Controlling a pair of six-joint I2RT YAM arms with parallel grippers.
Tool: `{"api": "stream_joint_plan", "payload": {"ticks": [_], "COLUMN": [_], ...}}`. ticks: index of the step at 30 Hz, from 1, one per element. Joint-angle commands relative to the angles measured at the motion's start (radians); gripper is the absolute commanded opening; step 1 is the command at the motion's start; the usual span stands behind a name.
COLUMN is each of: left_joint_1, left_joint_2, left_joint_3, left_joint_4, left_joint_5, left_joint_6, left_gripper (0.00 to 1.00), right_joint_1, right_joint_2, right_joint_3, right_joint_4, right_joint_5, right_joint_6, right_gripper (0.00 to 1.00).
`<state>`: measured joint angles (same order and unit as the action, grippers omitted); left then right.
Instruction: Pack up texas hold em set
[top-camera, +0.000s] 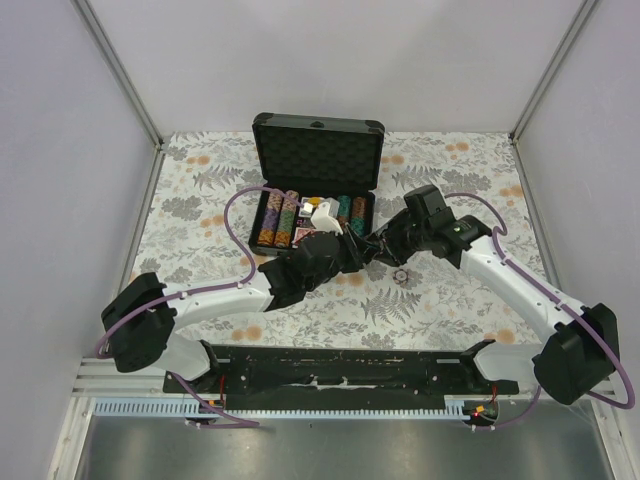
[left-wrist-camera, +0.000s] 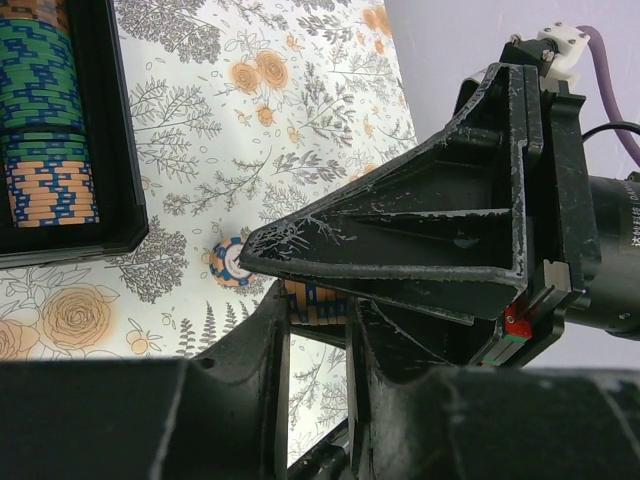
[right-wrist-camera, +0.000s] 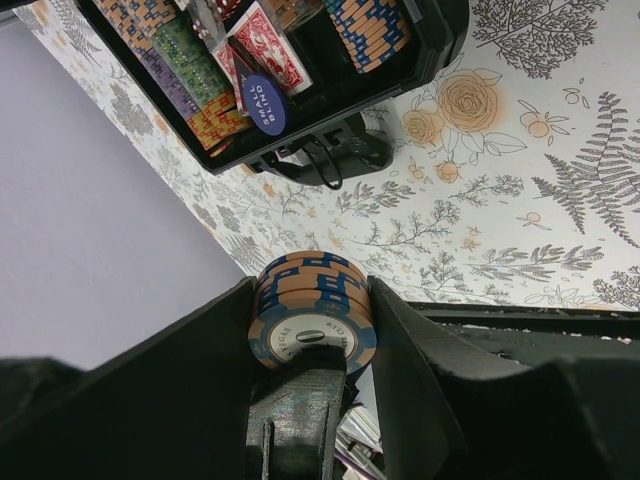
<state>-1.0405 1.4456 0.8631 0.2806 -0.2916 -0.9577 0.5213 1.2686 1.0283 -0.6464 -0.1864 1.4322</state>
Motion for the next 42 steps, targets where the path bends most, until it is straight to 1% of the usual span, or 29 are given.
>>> {"api": "stream_joint_plan", "payload": {"ticks": [1,3,4,6,9,12,14,16,17,18,20,21,23,24,26,27,28,31,37,42], "left_joint_1": [0.002,0.002,0.002,0.002,0.003,0.004,0.011,0.04,0.071,0.121,0.25,0.301,0.388,0.408,0.419,0.422,0.422,0.424,0.424,0.422], "left_joint_2": [-0.025,-0.03,-0.031,-0.039,-0.05,-0.076,-0.106,-0.125,-0.128,-0.125,-0.107,-0.099,-0.088,-0.085,-0.079,-0.074,-0.065,-0.033,0.061,0.169], "left_joint_3": [0.047,0.053,0.057,0.071,0.079,0.077,0.082,0.096,0.115,0.138,0.21,0.246,0.299,0.322,0.349,0.358,0.358,0.352,0.359,0.427], "left_joint_4": [0.013,-0.017,-0.033,-0.098,-0.167,-0.239,-0.303,-0.352,-0.375,-0.409,-0.518,-0.568,-0.633,-0.652,-0.678,-0.687,-0.687,-0.684,-0.646,-0.673], "left_joint_5": [-0.08,-0.081,-0.08,-0.075,-0.054,-0.044,-0.04,0.026,0.108,0.252,0.507,0.573,0.652,0.664,0.646,0.643,0.652,0.68,0.684,0.704], "left_joint_6": [0.017,0.025,0.033,0.059,0.123,0.219,0.304,0.411,0.475,0.547,0.635,0.678,0.768,0.824,0.934,1.017,1.096,1.266,1.459,1.559], "left_gripper": [0.02,0.02,0.02,0.02,0.02,0.02,0.02,0.02,0.02,0.02,0.02,0.02,0.02,0.02,0.02,0.02,0.02,0.02,0.02,0.02], "right_joint_1": [0.025,0.025,0.023,0.016,-0.001,-0.035,-0.056,-0.078,-0.092,-0.107,-0.133,-0.145,-0.167,-0.181,-0.205,-0.217,-0.231,-0.267,-0.332,-0.369], "right_joint_2": [-0.017,-0.009,-0.003,0.006,0.002,-0.009,-0.028,-0.055,-0.069,-0.084,-0.113,-0.124,-0.146,-0.152,-0.158,-0.158,-0.16,-0.153,-0.124,-0.104], "right_joint_3": [0.019,0.045,0.062,0.091,0.128,0.171,0.196,0.207,0.207,0.204,0.193,0.185,0.165,0.158,0.145,0.141,0.138,0.139,0.153,0.139], "right_joint_4": [-0.041,-0.05,-0.056,-0.067,-0.079,-0.111,-0.143,-0.185,-0.2,-0.217,-0.242,-0.252,-0.263,-0.265,-0.268,-0.269,-0.269,-0.269,-0.266,-0.251], "right_joint_5": [-0.045,-0.028,-0.022,-0.012,0.013,0.034,0.06,0.09,0.106,0.123,0.149,0.165,0.179,0.177,0.171,0.169,0.166,0.156,0.148,0.124], "right_joint_6": [-0.003,-0.021,-0.03,-0.064,-0.105,-0.16,-0.211,-0.26,-0.283,-0.308,-0.349,-0.369,-0.392,-0.4,-0.417,-0.421,-0.429,-0.446,-0.492,-0.501], "right_gripper": [0.31,0.49,0.56,0.64,0.75,0.81,0.83,0.83,0.83,0.83,0.82,0.82,0.81,0.81,0.8,0.8,0.8,0.8,0.8,0.8]}}
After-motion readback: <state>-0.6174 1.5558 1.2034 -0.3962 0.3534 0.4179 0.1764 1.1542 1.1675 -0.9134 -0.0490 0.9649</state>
